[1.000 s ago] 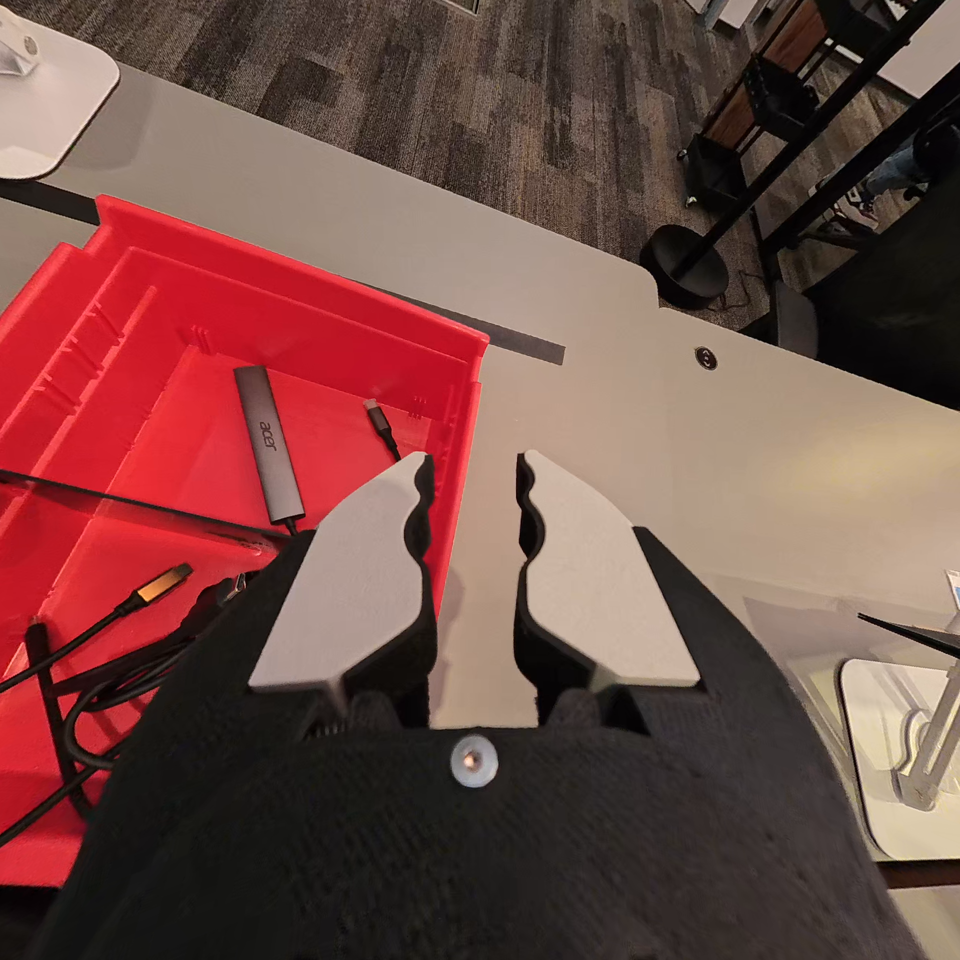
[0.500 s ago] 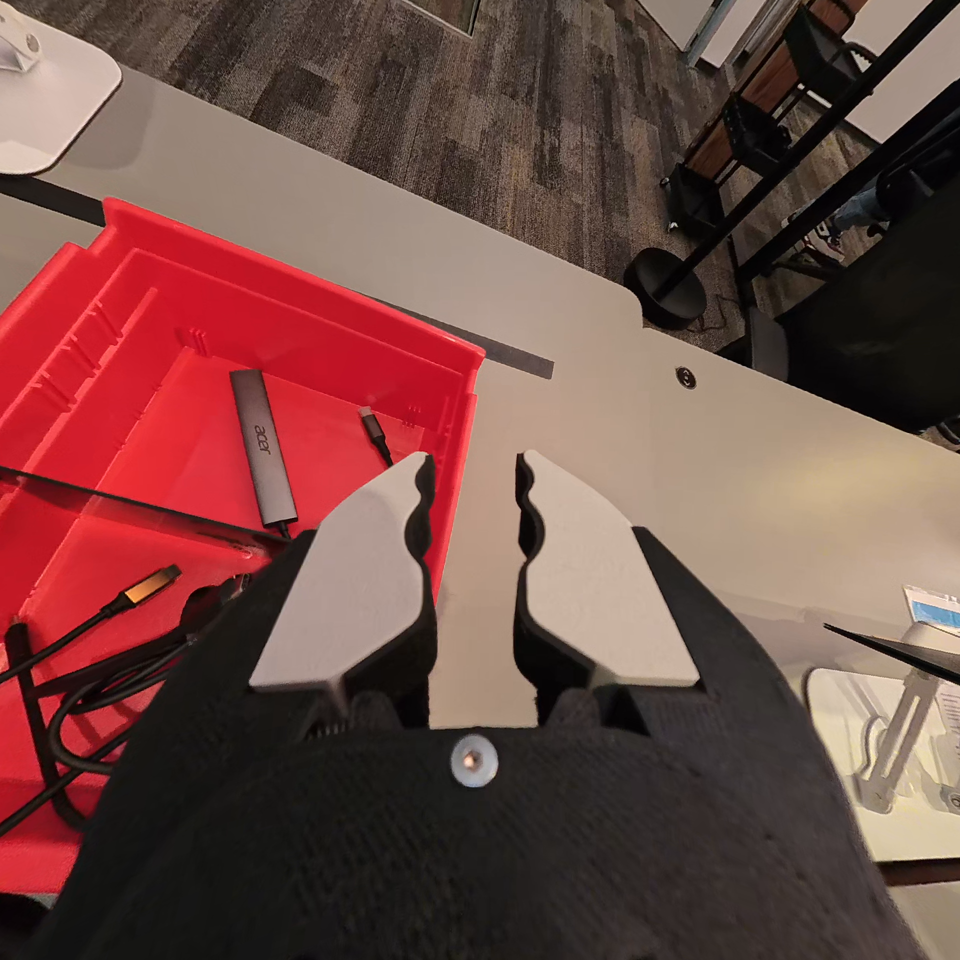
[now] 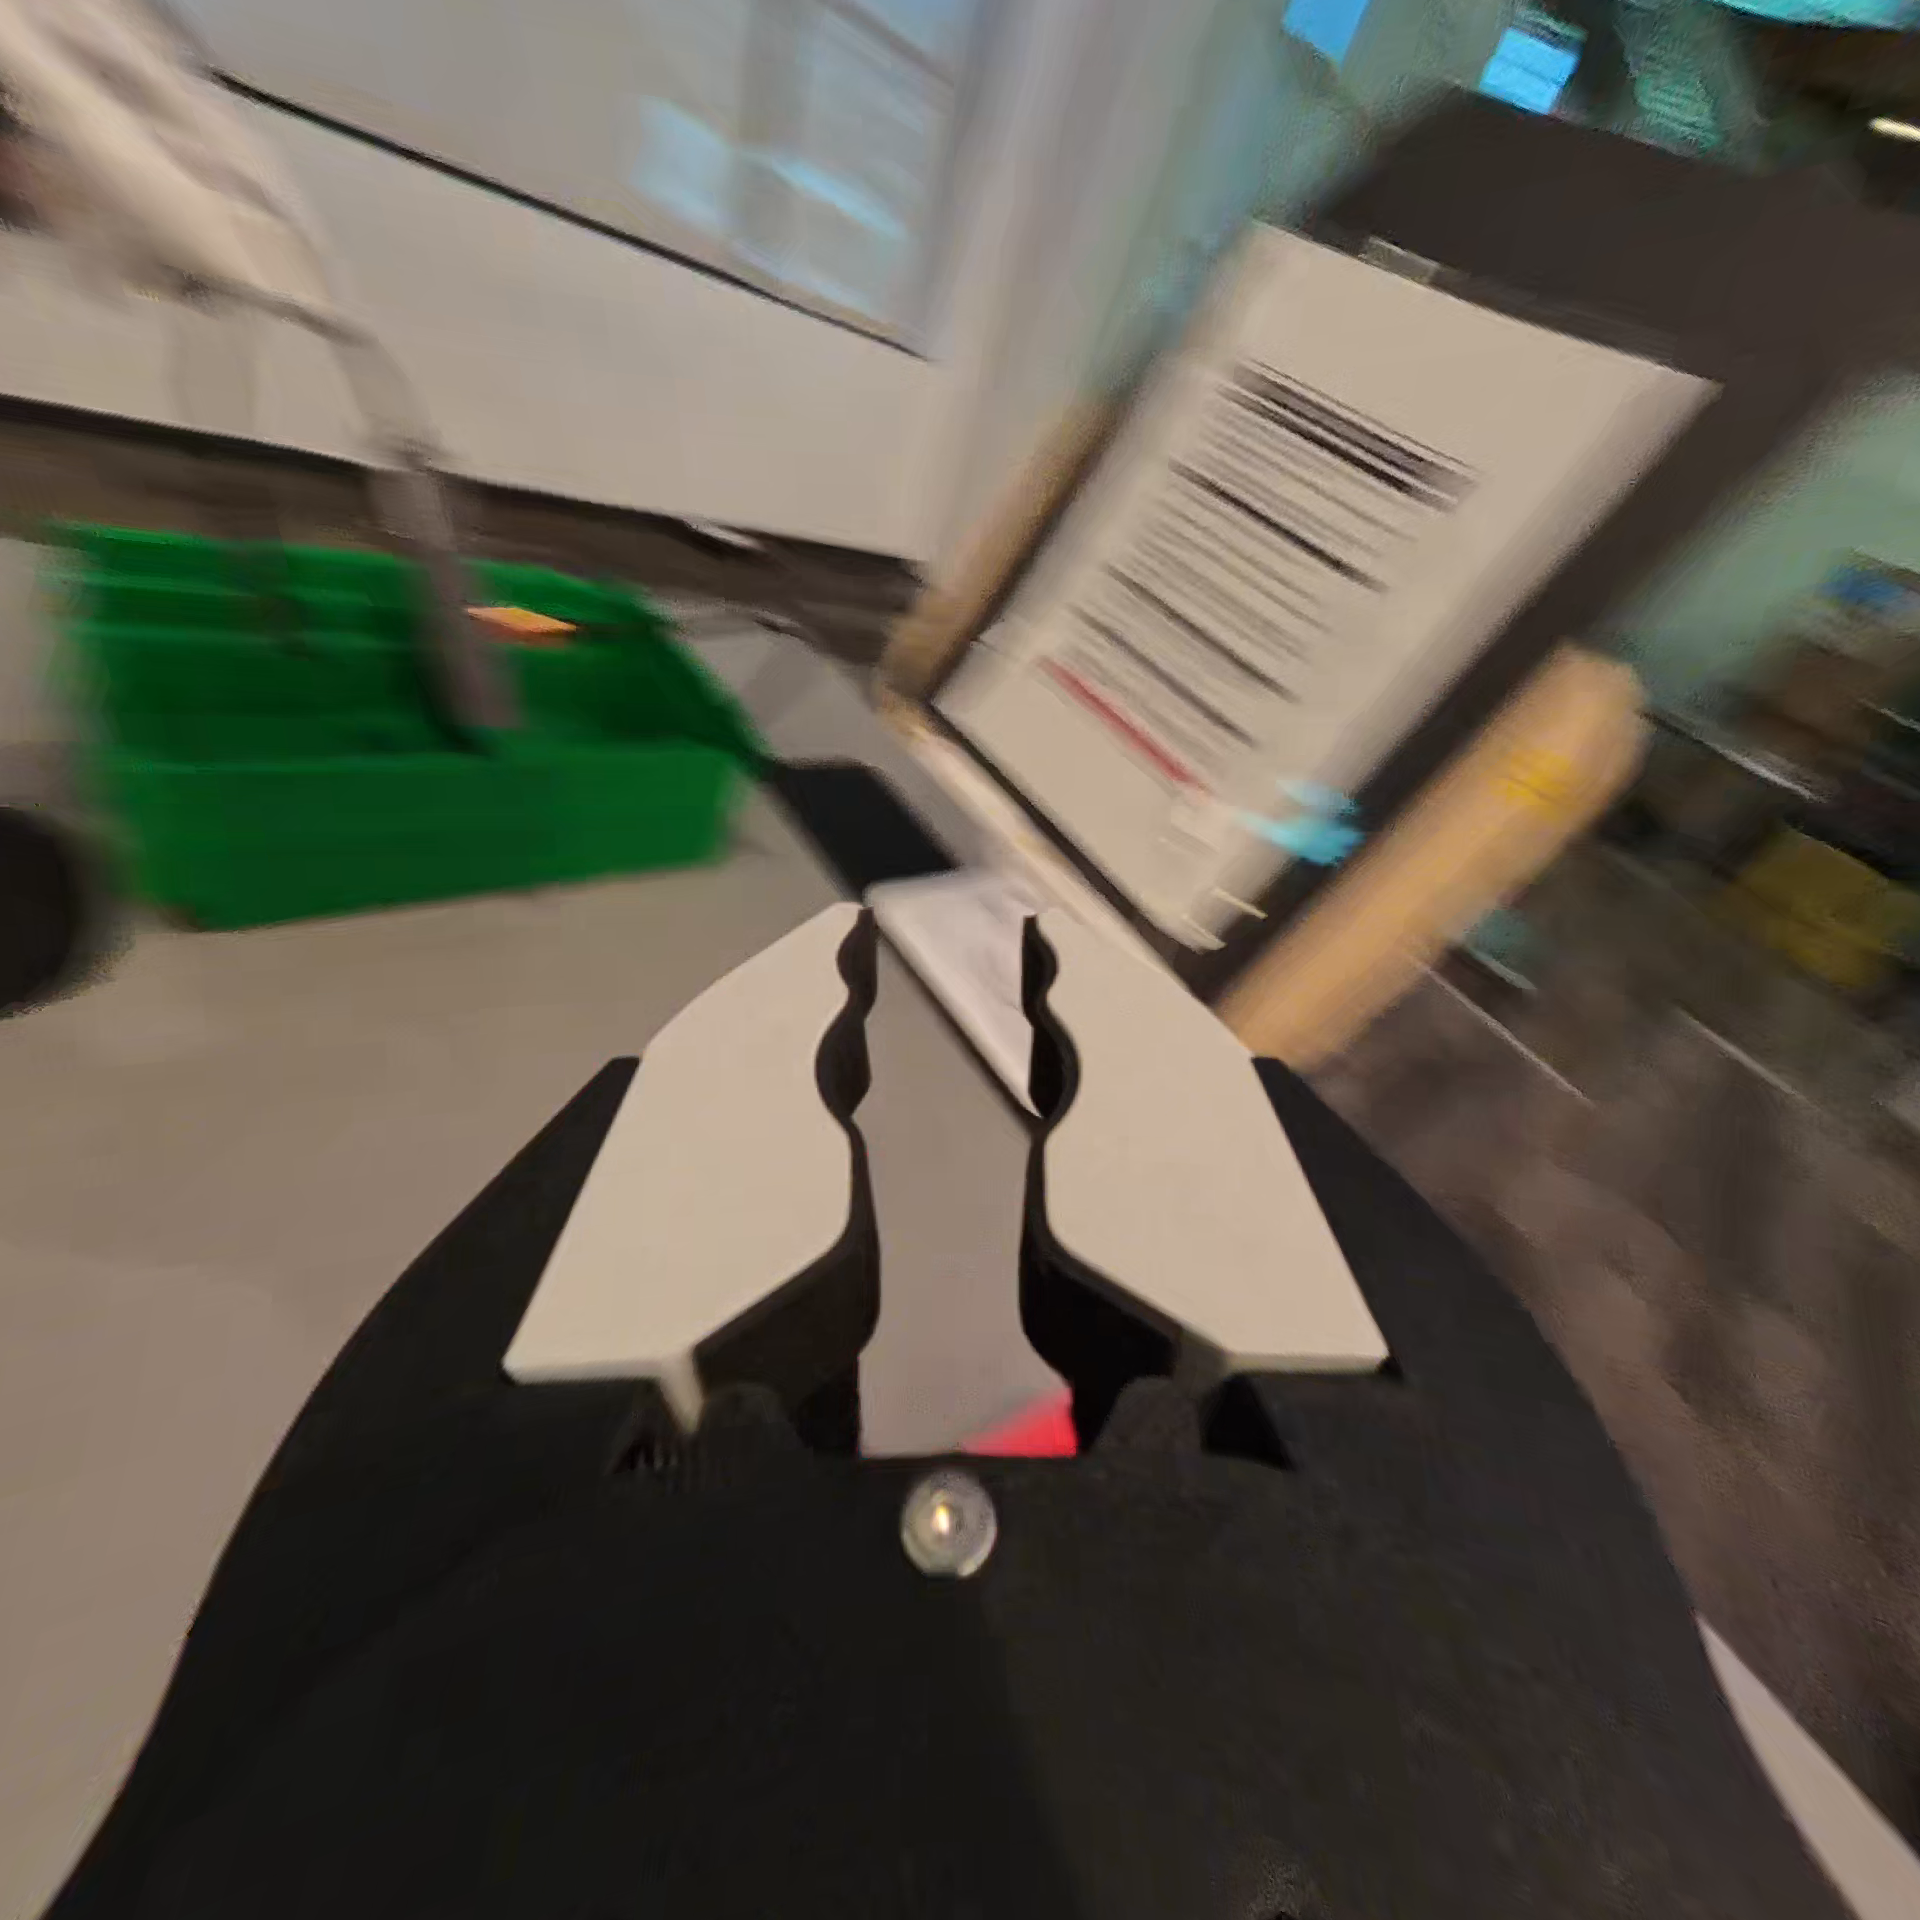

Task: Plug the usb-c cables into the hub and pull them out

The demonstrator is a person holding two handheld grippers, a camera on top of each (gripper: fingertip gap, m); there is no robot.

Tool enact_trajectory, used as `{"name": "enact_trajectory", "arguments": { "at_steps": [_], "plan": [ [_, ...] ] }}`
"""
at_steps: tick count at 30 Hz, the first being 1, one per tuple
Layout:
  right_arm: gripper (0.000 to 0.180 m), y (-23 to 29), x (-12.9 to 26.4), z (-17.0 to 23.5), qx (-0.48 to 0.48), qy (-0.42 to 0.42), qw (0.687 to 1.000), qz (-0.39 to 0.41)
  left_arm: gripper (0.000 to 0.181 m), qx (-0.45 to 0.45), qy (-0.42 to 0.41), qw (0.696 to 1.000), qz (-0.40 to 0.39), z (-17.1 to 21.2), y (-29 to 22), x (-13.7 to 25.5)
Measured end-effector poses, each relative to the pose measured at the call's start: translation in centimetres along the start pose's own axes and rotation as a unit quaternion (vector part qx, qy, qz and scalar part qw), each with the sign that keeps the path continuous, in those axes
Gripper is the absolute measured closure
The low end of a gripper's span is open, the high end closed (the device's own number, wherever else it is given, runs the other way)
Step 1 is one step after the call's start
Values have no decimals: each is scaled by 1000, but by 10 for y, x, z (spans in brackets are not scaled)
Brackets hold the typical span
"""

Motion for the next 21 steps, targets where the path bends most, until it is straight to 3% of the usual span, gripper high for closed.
{"name": "enact_trajectory", "arguments": {
  "at_steps": [3,6,9,14,15,17,18,21],
  "plan": [
    [155,55,-44,-19,12,-48,977,-209,177,-24,-15,999,18,-8,-16,2],
    [142,94,-91,-18,-2,-13,956,-294,177,-49,-29,998,37,-13,-31,5],
    [136,121,-129,-7,-7,12,949,-315,177,-77,-43,995,54,-17,-46,10],
    [131,146,-150,-8,-65,-65,924,-372,177,-112,-61,988,91,-20,-66,16],
    [134,147,-150,-8,-78,-78,913,-392,177,-119,-61,986,96,-20,-68,17],
    [160,146,-142,-8,-79,-101,890,-436,178,-126,-60,985,99,-20,-71,16],
    [161,145,-139,-8,-69,-104,886,-447,178,-127,-61,985,104,-20,-71,16],
    [168,141,-134,-6,-11,-82,909,-408,177,-119,-59,981,145,-17,-72,12]
  ]
}}
Point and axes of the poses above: each gripper's, where its closed fingertips meet, x back along the fingers, z out of its underside, y = z × x across the jaws, the point moved 8 cm from there along x, back along the fingers, and after that the axes turned 8 degrees about y, right-handed, at the moved point
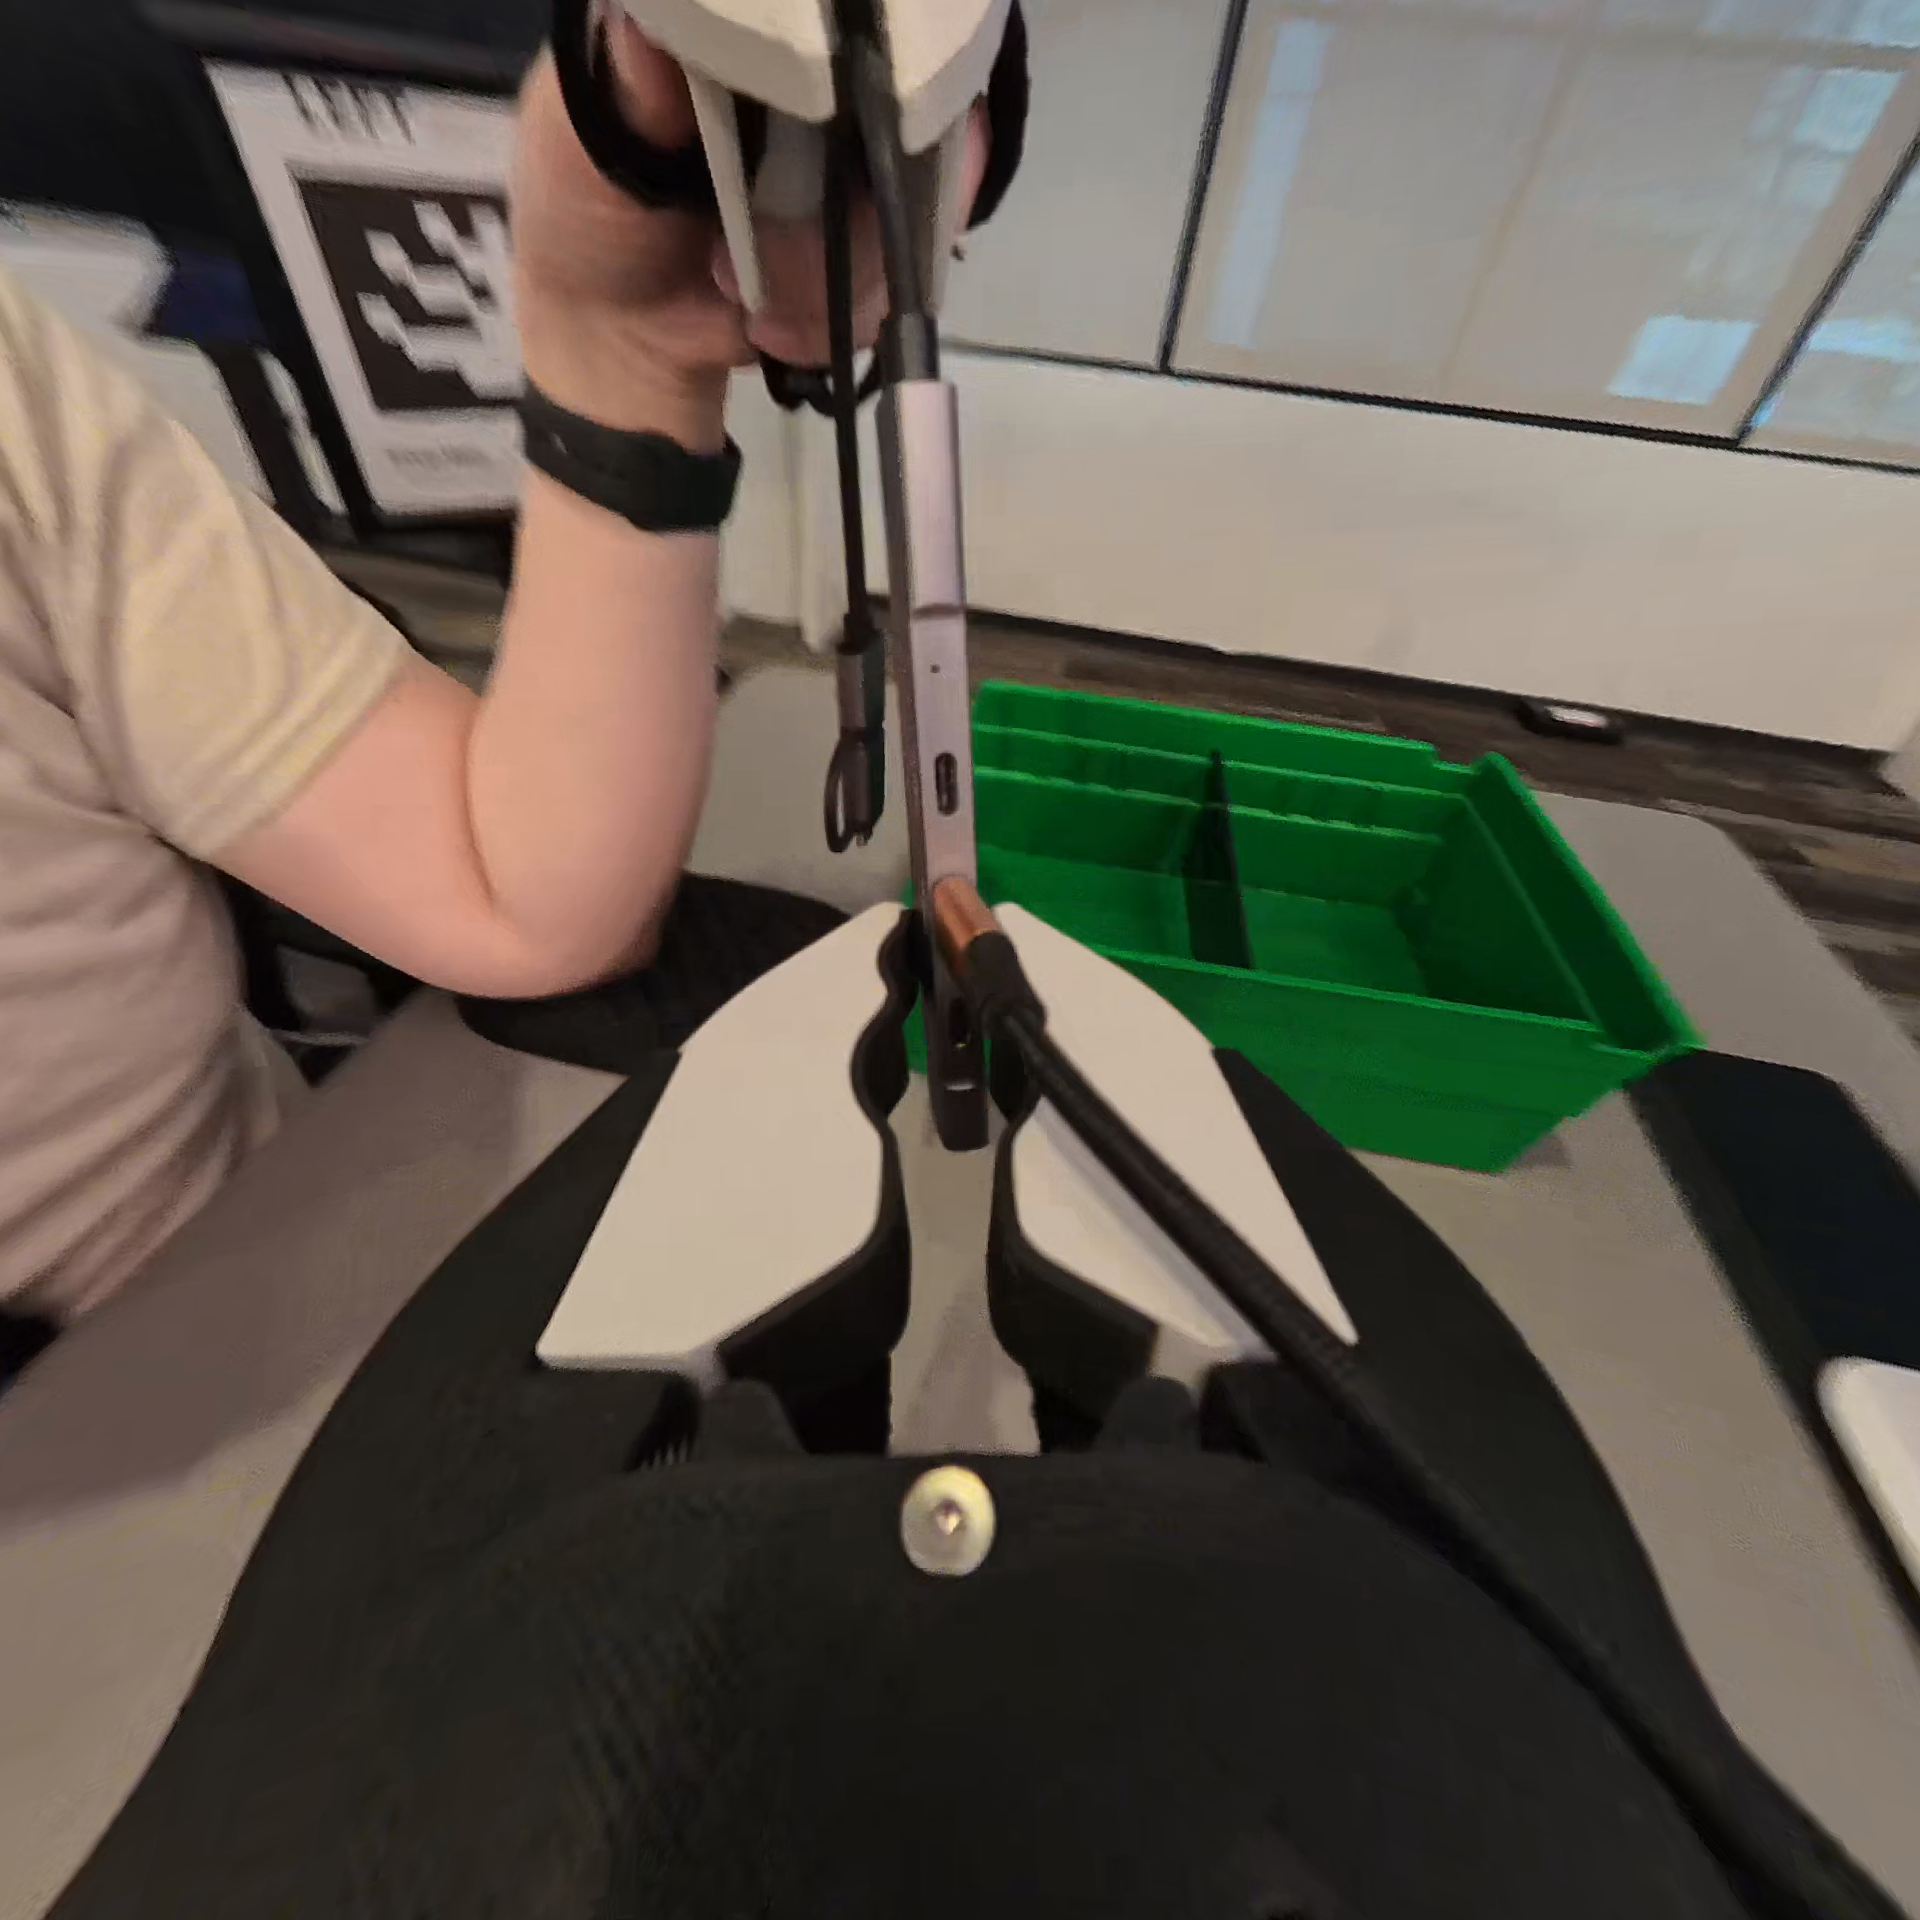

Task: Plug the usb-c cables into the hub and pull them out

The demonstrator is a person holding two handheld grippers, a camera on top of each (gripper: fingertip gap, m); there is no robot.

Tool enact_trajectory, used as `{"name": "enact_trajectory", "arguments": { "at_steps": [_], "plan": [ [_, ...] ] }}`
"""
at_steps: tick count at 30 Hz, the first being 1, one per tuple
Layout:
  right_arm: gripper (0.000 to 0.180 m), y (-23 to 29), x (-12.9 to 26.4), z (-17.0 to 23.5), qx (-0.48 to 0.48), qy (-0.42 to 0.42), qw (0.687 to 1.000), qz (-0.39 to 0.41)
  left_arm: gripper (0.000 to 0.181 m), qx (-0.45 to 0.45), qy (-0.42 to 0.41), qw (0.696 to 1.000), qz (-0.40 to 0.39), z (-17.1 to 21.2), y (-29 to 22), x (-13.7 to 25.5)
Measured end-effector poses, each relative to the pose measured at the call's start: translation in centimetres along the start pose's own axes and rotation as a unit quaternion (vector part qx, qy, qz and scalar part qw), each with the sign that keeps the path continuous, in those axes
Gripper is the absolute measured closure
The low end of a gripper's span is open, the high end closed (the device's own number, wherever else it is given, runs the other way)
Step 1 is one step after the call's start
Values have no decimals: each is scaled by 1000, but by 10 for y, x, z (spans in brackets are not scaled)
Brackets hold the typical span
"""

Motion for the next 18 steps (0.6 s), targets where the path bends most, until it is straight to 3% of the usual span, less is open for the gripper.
{"name": "enact_trajectory", "arguments": {
  "at_steps": [2,4,6,10,12,14,16,18],
  "plan": [
    [168,-1,6,-2,41,39,997,57,170,8,-1,1000,11,3,3,-3],
    [169,-5,16,-5,70,82,985,132,143,10,3,1000,-11,4,8,-7],
    [169,-7,27,-8,120,131,961,211,137,-15,12,999,-36,4,9,-11],
    [168,-5,44,-12,221,273,872,341,133,-125,14,985,-121,-4,3,-31],
    [169,-2,50,-16,247,300,843,372,146,-201,20,965,-166,-6,-2,-48],
    [168,0,53,-20,273,312,819,398,145,-251,53,950,-180,-4,-7,-68],
    [169,1,57,-26,314,304,784,440,133,-235,71,953,-179,-5,-5,-83],
    [168,2,59,-30,356,293,748,476,129,-188,37,968,-160,-12,2,-87]
  ]
}}
Point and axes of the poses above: each gripper's, where its closed fingertips meet, x back along the fingers, z out of its underside, y = z × x across the jaws, the point moved 8 cm from there along x, back along the fingers, and after that the axes turned 8 degrees about y, right-handed, at the moved point
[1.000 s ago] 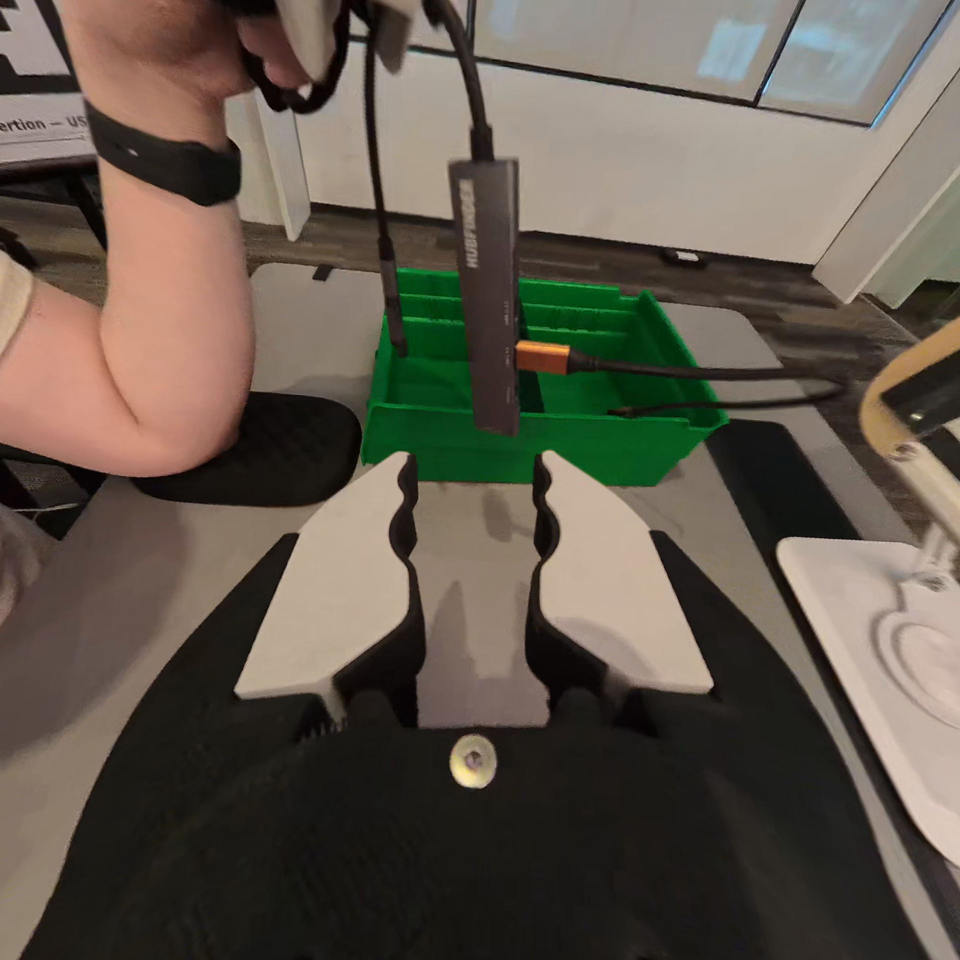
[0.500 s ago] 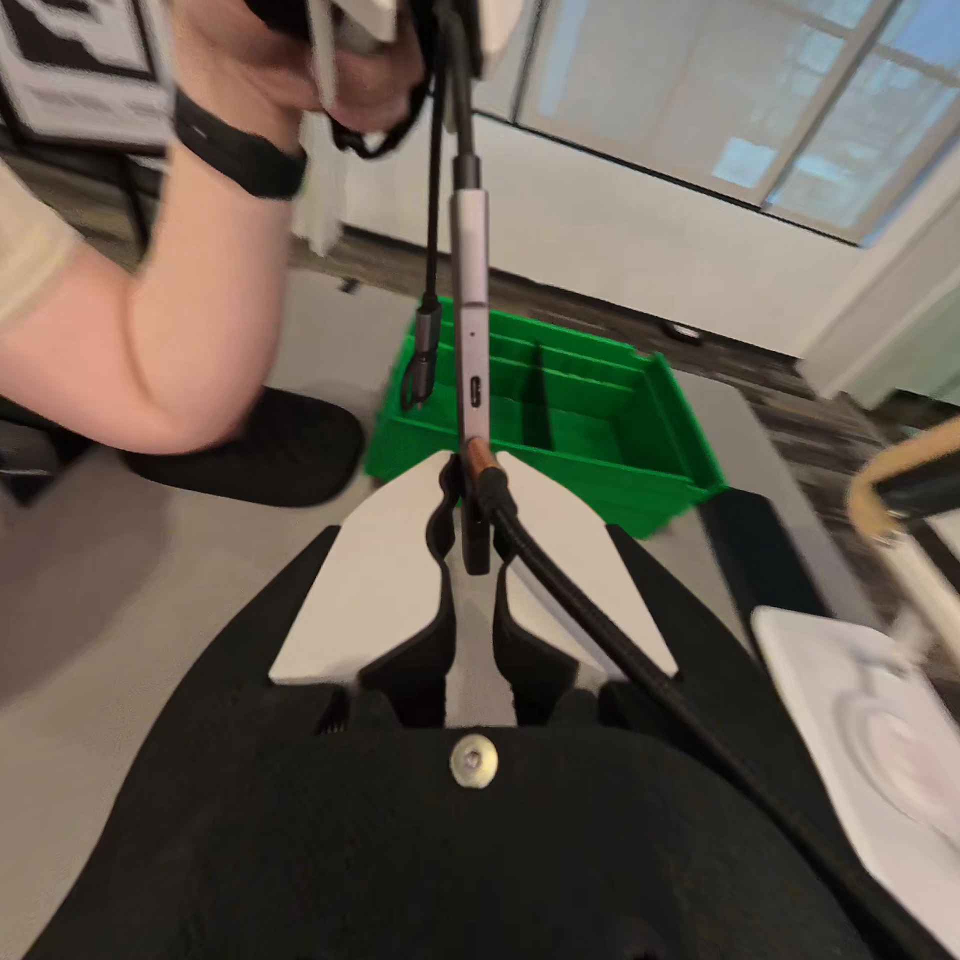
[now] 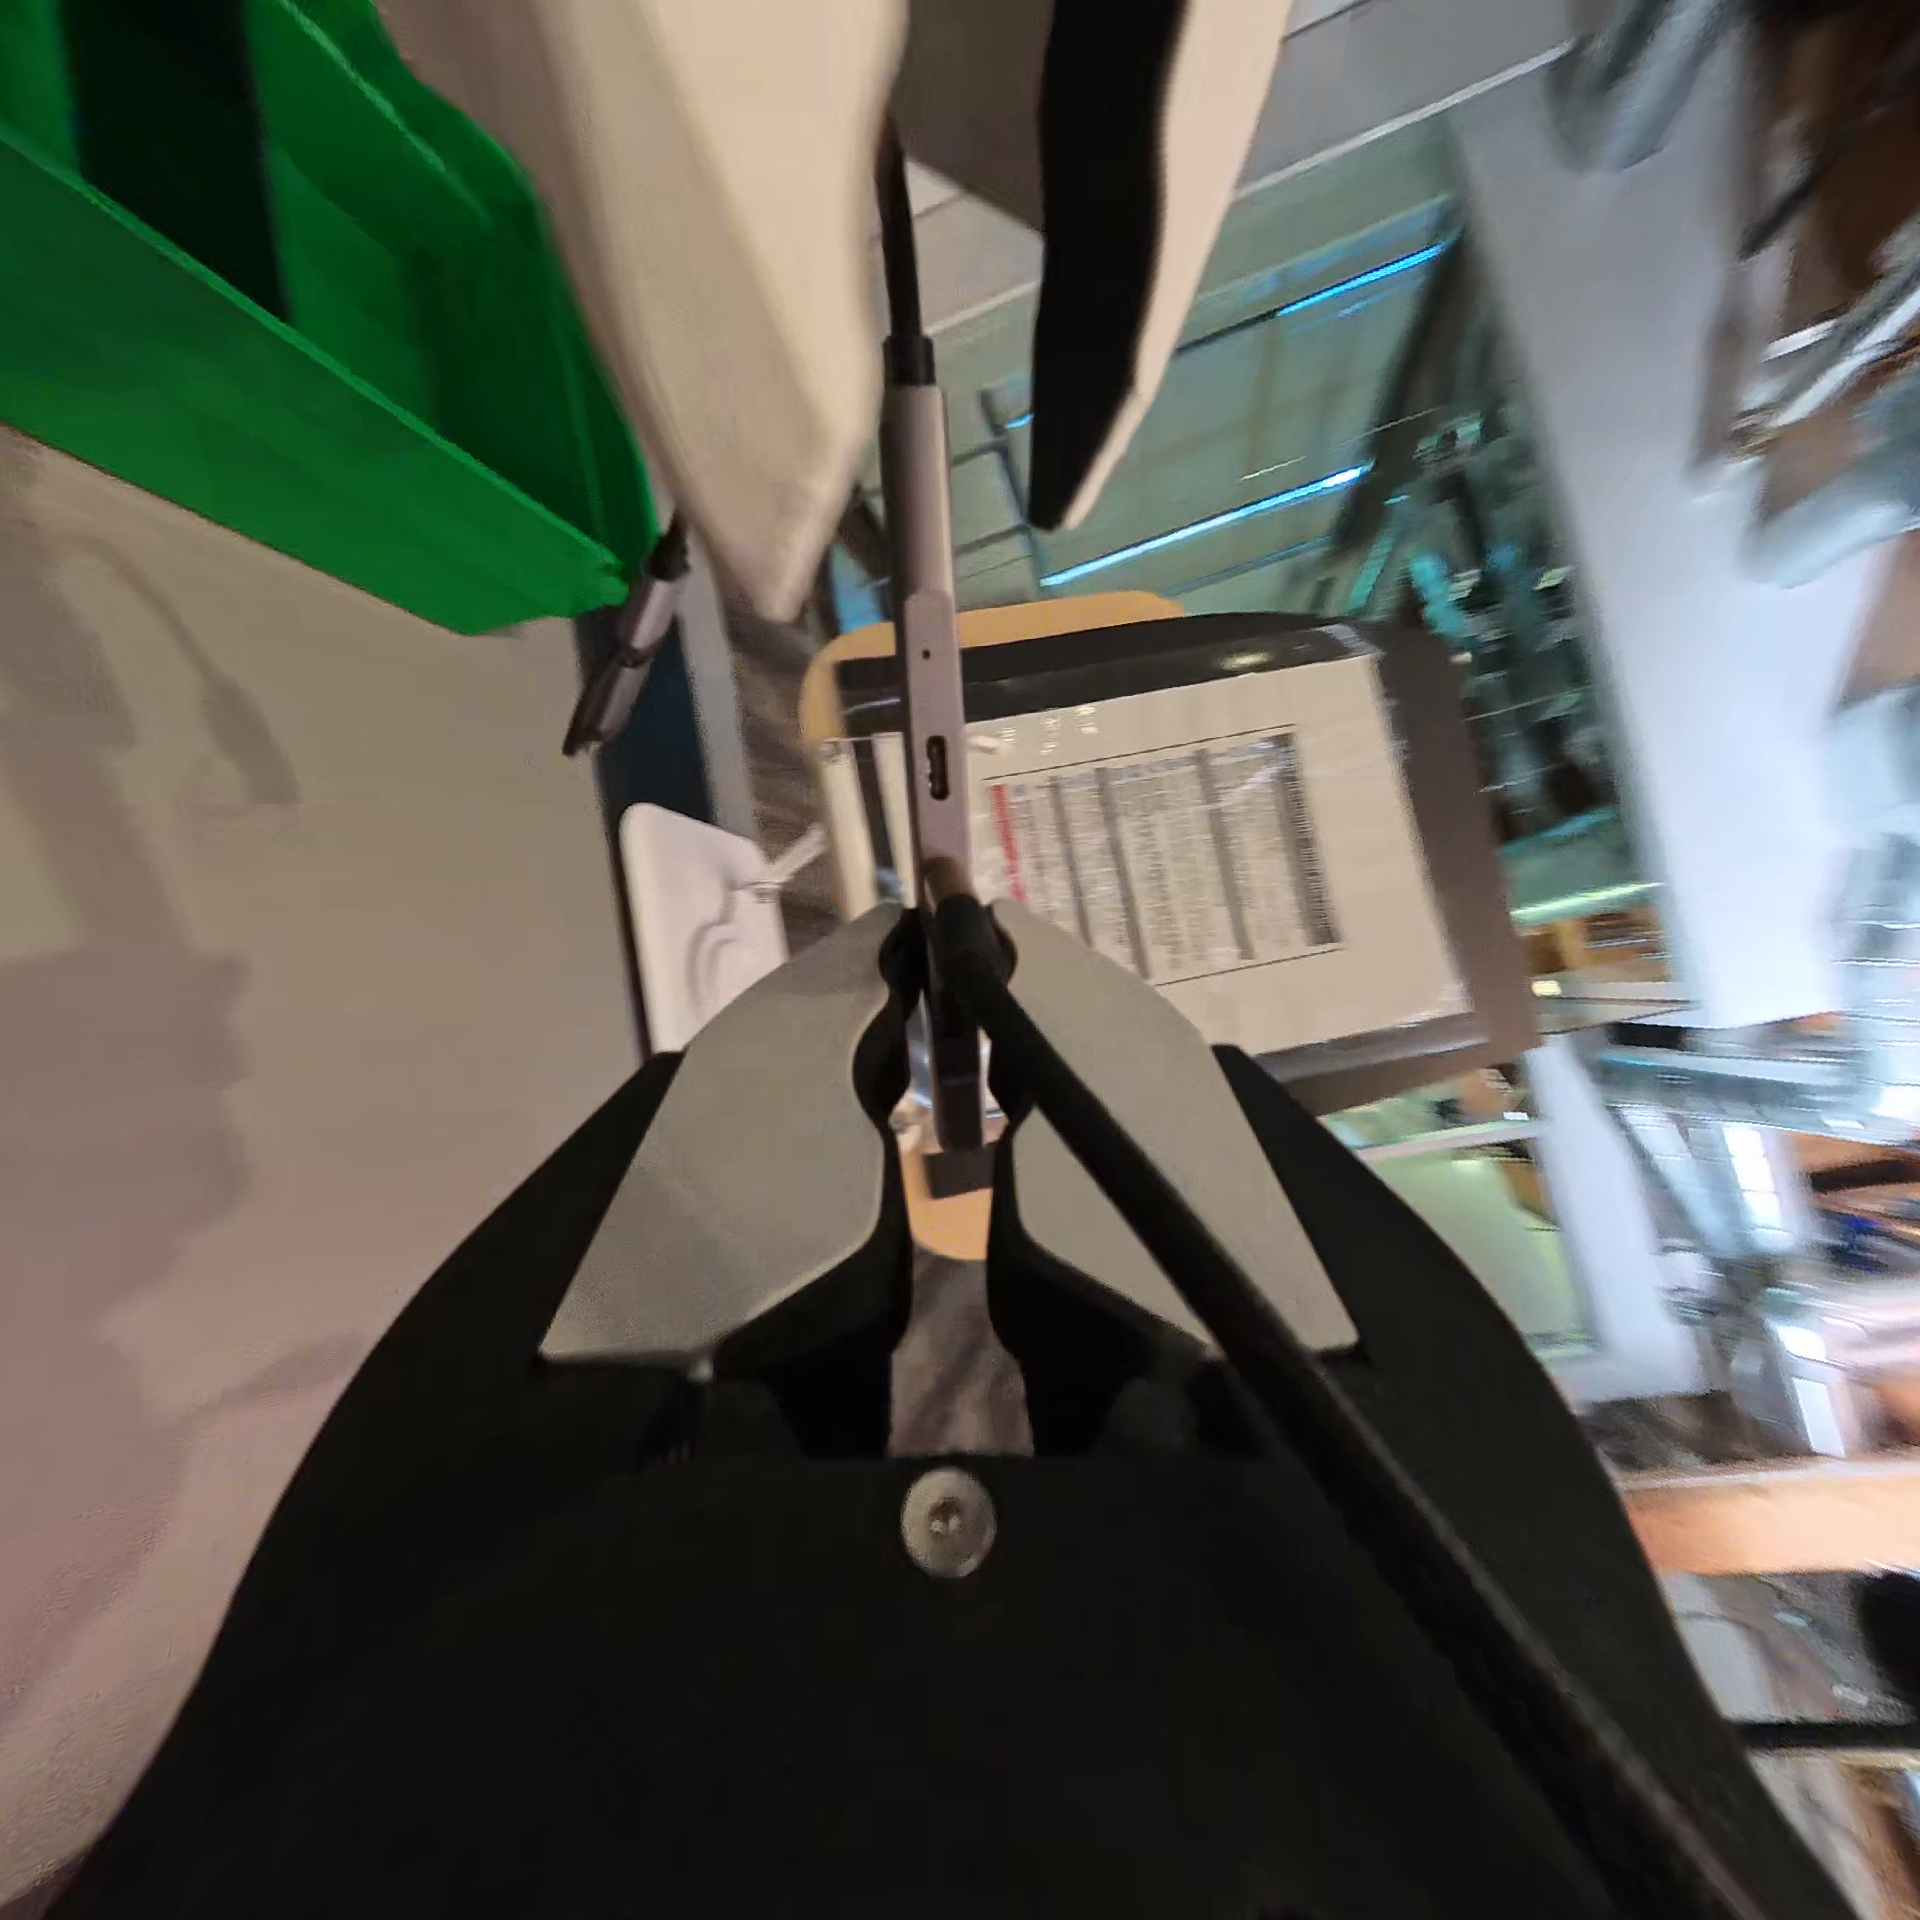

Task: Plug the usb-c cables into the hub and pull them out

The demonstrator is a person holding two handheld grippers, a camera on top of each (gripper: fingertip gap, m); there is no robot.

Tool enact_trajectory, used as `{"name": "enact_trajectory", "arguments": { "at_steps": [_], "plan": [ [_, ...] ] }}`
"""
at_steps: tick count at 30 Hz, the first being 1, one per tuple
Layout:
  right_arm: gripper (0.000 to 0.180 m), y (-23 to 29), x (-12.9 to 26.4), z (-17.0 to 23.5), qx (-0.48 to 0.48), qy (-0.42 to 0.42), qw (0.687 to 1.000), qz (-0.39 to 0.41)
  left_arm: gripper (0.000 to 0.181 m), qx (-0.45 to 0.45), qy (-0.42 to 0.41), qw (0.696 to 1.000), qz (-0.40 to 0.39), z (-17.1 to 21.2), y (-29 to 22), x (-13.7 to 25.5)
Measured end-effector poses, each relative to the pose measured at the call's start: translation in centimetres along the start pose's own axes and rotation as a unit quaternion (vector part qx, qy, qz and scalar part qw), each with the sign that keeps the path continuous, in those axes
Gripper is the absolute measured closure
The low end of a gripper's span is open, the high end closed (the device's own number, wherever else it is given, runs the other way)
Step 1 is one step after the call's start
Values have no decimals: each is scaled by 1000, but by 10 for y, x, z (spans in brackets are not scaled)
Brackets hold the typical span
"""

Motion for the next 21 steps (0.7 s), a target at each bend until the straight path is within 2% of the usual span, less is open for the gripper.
{"name": "enact_trajectory", "arguments": {
  "at_steps": [3,5,8,12,21],
  "plan": [
    [169,-1,3,-5,48,-9,995,83,129,96,-63,993,36,-2,13,-2],
    [169,2,3,-10,70,-21,991,114,131,124,-66,988,64,1,17,-4],
    [169,5,1,-14,77,-22,987,143,132,127,-47,988,74,7,18,-10],
    [168,6,-1,-18,75,-21,981,180,148,134,-58,986,86,6,18,-15],
    [168,7,-4,-20,60,-6,967,246,155,138,-70,983,96,6,20,-17]
  ]
}}
Point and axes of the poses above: each gripper's, where its closed fingertips meet, x back along the fingers, z out of its underside, y = z × x across the jaws, the point moved 8 cm from there along x, back along the fingers, and after that the axes turned 8 degrees about y, right-handed, at the moved point
